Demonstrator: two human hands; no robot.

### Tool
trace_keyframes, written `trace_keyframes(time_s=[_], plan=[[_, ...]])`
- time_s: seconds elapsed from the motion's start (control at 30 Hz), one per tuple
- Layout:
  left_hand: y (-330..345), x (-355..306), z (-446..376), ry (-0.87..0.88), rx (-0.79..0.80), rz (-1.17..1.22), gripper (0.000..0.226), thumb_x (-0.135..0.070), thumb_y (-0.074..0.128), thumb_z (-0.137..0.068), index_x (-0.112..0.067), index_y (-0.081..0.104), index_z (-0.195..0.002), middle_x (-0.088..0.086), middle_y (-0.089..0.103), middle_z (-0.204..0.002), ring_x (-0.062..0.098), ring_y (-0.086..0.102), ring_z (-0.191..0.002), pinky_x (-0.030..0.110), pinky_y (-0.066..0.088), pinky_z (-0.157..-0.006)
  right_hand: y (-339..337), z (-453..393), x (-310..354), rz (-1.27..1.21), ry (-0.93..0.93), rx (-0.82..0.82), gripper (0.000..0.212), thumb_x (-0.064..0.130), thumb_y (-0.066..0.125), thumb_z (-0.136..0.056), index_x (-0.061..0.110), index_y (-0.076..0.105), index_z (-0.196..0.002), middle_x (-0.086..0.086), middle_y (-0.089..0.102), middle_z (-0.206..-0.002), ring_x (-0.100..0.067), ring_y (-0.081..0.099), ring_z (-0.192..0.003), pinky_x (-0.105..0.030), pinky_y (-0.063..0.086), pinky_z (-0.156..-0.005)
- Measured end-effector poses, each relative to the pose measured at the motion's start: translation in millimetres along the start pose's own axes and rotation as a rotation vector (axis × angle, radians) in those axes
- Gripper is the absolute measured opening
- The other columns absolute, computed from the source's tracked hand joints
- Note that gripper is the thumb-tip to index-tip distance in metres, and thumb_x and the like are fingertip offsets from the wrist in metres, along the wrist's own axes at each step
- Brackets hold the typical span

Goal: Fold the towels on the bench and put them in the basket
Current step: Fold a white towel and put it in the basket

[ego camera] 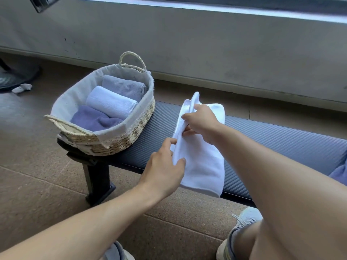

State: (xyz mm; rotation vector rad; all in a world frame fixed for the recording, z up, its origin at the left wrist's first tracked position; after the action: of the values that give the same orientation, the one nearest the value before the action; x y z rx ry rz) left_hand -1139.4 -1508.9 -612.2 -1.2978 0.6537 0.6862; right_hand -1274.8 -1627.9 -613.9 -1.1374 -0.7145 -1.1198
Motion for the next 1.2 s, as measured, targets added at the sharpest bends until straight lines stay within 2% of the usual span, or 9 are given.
trace_keyframes(time_s=[0.23,0.37,0.5,0.7,0.8,0.9,1.0,1.13,1.2], plan=[[-10.1,14.7,-7.4,-0.148,0.063,0.026,0.045,-0.026,0.064,-0.081,-0.030,0.043,-0.121,-0.004,0.064,-0.071,0.023,0.065,-0.080,0.040,0.055,-0.075,20.0,3.7,0.6,-0.009,0.044,0.149,0.033,0.004,0.061,-0.096,0.001,0.055,-0.129,-0.019,0.064,-0.088,-0.024,0.068,-0.058,-0.036,0.063,-0.060],[-16.7,20.2,-8.2,-0.192,0.177,-0.213,0.057,-0.047,0.063,-0.077,-0.033,0.033,-0.124,-0.003,0.064,-0.091,0.028,0.066,-0.094,0.045,0.055,-0.084,4.0,-3.8,-2.1,-0.036,-0.010,0.060,0.042,0.004,0.060,-0.095,0.011,0.060,-0.137,-0.010,0.071,-0.090,-0.026,0.073,-0.072,-0.037,0.064,-0.070],[-28.3,10.3,-7.2,-0.079,0.128,-0.536,0.056,-0.051,0.061,-0.088,-0.029,0.031,-0.130,-0.003,0.062,-0.111,0.028,0.061,-0.113,0.037,0.040,-0.082,-42.6,-9.7,6.5,0.508,-0.294,-0.217,0.036,0.016,0.054,-0.092,0.030,0.068,-0.122,0.010,0.069,-0.107,-0.015,0.063,-0.105,-0.030,0.050,-0.092],[5.3,-9.3,7.7,0.378,0.094,-0.559,0.060,-0.058,0.054,-0.094,-0.032,0.037,-0.145,-0.006,0.030,-0.157,0.015,0.022,-0.149,0.035,0.018,-0.121,-57.3,-17.7,-28.4,0.969,-0.260,0.093,0.045,0.041,0.049,-0.101,0.036,0.049,-0.146,0.011,0.039,-0.158,-0.020,0.031,-0.147,-0.050,0.033,-0.115],[35.2,-10.9,18.0,0.472,0.270,-0.589,0.071,-0.076,0.039,-0.089,-0.035,0.036,-0.147,-0.007,0.020,-0.165,0.012,0.005,-0.155,0.036,0.001,-0.126,-68.1,-12.9,-28.4,1.066,-0.213,0.106,0.045,0.042,0.049,-0.101,0.033,0.049,-0.145,0.003,0.042,-0.155,-0.027,0.033,-0.142,-0.052,0.035,-0.112],[44.0,-18.8,20.0,0.481,0.245,-0.606,0.082,-0.085,0.023,-0.079,-0.030,0.051,-0.132,-0.008,0.041,-0.152,0.014,0.027,-0.147,0.040,0.017,-0.123,-78.5,-0.2,-24.4,1.107,-0.193,0.109,0.043,0.043,0.053,-0.099,0.028,0.054,-0.139,0.000,0.048,-0.147,-0.028,0.040,-0.136,-0.047,0.037,-0.110],[39.7,-26.2,15.6,0.399,0.181,-0.700,0.072,-0.085,0.036,-0.079,-0.024,0.052,-0.115,-0.005,0.049,-0.124,0.018,0.042,-0.124,0.044,0.031,-0.113,-88.0,17.0,-23.4,1.153,-0.142,0.110,0.041,0.048,0.057,-0.096,0.025,0.059,-0.129,0.002,0.055,-0.135,-0.025,0.048,-0.125,-0.041,0.044,-0.099],[31.7,-34.1,14.5,0.398,0.142,-0.841,0.032,-0.038,0.049,-0.091,-0.022,0.039,-0.117,0.001,0.042,-0.121,0.024,0.041,-0.120,0.041,0.030,-0.112,-98.5,46.3,-19.0,1.479,-0.022,0.112,0.036,0.053,0.048,-0.097,0.023,0.052,-0.076,0.002,0.065,-0.101,-0.024,0.058,-0.090,-0.034,0.043,-0.074],[23.4,-32.2,9.2,0.404,0.131,-0.925,0.037,-0.022,0.049,-0.086,-0.022,0.038,-0.122,0.002,0.043,-0.121,0.025,0.043,-0.120,0.040,0.030,-0.108,-100.6,60.6,-24.5,1.551,0.069,0.180,0.044,0.056,0.047,-0.098,0.022,0.048,-0.070,0.006,0.060,-0.085,-0.020,0.055,-0.082,-0.034,0.041,-0.074]])
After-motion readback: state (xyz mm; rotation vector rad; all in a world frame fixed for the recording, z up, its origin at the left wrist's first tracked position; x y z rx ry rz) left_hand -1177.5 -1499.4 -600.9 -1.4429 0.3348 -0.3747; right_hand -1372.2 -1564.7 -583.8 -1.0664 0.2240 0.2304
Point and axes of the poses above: each hand's wrist, its own z-axis away from the middle knuckle, its own y-axis out of the palm, x = y × z, the point moved 6 cm from there along -z, towards the middle knuckle
